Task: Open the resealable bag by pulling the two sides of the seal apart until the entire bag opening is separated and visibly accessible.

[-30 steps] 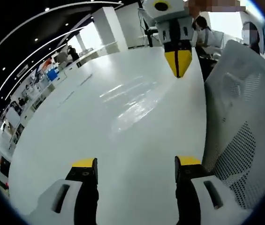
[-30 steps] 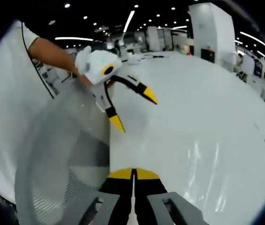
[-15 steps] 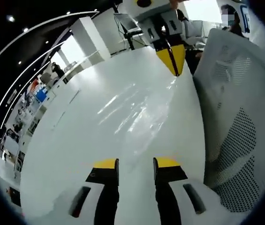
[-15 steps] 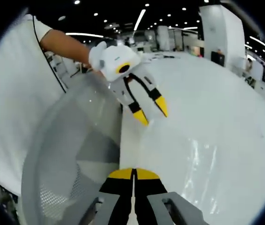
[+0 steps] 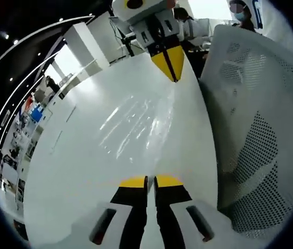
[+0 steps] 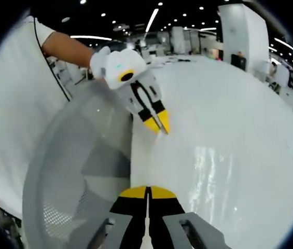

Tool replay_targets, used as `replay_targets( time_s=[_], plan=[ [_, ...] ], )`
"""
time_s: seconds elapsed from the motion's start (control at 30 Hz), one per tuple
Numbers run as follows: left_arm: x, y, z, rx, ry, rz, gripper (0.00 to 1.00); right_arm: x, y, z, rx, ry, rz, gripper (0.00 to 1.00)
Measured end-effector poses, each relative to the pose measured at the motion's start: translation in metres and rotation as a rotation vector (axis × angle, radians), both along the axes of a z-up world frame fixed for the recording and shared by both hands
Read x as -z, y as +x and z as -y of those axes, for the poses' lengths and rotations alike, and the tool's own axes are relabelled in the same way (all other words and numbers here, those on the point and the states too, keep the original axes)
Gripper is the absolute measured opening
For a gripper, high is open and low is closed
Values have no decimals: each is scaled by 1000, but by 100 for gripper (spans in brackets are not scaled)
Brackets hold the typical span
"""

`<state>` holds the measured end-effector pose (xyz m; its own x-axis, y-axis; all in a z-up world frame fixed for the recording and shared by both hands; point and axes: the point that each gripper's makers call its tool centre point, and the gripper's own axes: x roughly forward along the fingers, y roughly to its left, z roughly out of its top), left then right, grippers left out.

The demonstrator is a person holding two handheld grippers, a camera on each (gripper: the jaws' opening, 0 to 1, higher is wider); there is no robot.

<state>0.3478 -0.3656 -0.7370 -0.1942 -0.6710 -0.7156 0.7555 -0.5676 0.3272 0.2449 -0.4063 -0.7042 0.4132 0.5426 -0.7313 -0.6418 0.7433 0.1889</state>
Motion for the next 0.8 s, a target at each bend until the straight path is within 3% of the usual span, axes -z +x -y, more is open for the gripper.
replay_targets(
  time_s=[0.33, 0.47, 0.8],
  plan=[
    [-8, 0, 6, -22, -3, -49, 0, 15, 4, 14, 69, -48, -39, 0],
    [-6, 2, 4, -8, 32, -14, 0, 11, 13, 20, 105, -60, -5, 0],
    [-7, 0, 4, -4, 53, -19, 0, -13, 49, 4, 127, -14, 134, 4]
  ],
)
